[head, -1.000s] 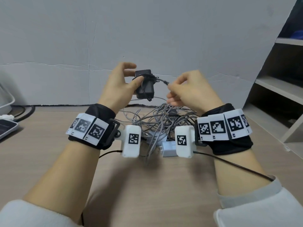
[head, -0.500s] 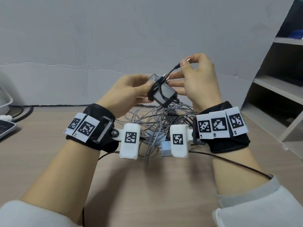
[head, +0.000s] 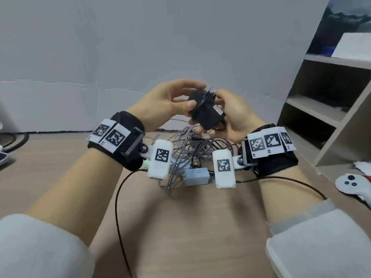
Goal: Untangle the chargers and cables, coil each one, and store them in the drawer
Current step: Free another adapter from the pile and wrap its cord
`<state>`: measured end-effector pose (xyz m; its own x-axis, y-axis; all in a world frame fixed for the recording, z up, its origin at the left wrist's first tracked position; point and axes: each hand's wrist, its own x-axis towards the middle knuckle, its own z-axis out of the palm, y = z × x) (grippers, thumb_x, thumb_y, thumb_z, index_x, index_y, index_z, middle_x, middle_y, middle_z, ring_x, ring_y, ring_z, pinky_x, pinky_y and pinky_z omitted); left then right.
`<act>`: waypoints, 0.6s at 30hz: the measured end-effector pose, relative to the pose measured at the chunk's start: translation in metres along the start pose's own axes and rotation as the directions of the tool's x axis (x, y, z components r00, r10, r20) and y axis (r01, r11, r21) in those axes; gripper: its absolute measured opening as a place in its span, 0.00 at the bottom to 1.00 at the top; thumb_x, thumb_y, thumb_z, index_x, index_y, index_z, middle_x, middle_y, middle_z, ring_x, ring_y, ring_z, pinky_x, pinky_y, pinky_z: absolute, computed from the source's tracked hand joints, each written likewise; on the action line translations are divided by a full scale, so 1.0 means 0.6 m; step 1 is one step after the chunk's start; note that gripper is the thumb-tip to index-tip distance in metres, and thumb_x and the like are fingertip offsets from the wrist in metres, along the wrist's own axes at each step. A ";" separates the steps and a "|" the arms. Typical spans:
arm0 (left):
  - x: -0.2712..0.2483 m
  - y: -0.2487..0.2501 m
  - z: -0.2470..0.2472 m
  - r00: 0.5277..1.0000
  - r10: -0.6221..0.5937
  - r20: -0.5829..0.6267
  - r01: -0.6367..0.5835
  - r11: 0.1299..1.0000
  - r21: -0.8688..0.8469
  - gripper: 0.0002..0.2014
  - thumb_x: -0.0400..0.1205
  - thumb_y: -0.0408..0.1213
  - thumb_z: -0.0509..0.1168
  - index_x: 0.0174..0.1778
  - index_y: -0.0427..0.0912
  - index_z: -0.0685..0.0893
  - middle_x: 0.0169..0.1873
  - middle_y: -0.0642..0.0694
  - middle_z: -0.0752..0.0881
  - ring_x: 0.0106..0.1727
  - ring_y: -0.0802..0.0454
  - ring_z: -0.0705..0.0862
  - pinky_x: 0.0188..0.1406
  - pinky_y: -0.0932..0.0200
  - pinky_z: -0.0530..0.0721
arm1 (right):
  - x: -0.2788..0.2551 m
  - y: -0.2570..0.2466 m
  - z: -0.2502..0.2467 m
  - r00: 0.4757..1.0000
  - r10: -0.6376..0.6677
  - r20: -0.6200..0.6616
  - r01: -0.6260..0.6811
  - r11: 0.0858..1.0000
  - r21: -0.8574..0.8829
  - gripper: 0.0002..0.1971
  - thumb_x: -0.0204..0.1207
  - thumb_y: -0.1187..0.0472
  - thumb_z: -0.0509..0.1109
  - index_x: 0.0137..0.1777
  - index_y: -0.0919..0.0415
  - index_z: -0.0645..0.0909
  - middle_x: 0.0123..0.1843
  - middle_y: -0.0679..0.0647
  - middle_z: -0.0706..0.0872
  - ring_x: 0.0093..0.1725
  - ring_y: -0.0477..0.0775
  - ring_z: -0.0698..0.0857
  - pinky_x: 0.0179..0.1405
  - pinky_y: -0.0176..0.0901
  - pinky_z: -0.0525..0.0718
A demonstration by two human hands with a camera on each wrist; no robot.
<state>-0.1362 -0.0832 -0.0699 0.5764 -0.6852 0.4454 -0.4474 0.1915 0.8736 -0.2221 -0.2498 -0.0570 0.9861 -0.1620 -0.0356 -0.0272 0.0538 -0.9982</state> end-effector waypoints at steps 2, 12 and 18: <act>0.012 0.014 0.017 0.999 -0.009 0.052 0.010 1.000 -0.019 0.20 0.80 0.28 0.68 0.67 0.47 0.83 0.65 0.40 0.86 0.60 0.38 0.87 0.61 0.44 0.87 | -0.014 -0.011 -0.021 0.999 -0.020 -0.025 0.020 1.000 0.000 0.21 0.86 0.51 0.55 0.63 0.67 0.81 0.48 0.76 0.90 0.29 0.65 0.86 0.19 0.38 0.73; 0.059 0.091 0.190 0.962 -0.270 0.044 0.273 0.930 -0.248 0.14 0.89 0.36 0.64 0.67 0.33 0.83 0.69 0.29 0.81 0.61 0.28 0.87 0.56 0.45 0.90 | -0.148 -0.045 -0.145 0.878 -0.246 -0.411 0.189 0.966 -0.175 0.09 0.86 0.58 0.60 0.48 0.61 0.78 0.42 0.63 0.86 0.37 0.64 0.86 0.31 0.46 0.82; 0.035 0.117 0.361 0.909 -0.293 0.297 0.352 0.920 -0.169 0.21 0.85 0.46 0.69 0.64 0.30 0.86 0.61 0.27 0.87 0.51 0.35 0.89 0.55 0.48 0.91 | -0.288 -0.015 -0.244 0.788 -0.401 -0.467 0.124 0.846 -0.519 0.10 0.82 0.54 0.72 0.50 0.62 0.81 0.41 0.57 0.85 0.37 0.52 0.86 0.35 0.48 0.85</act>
<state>-0.3041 -0.2362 -0.0417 0.4522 -0.8873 0.0905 -0.0931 0.0540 0.9942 -0.4161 -0.3668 -0.0492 0.7117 -0.6091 0.3500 0.0140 -0.4858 -0.8740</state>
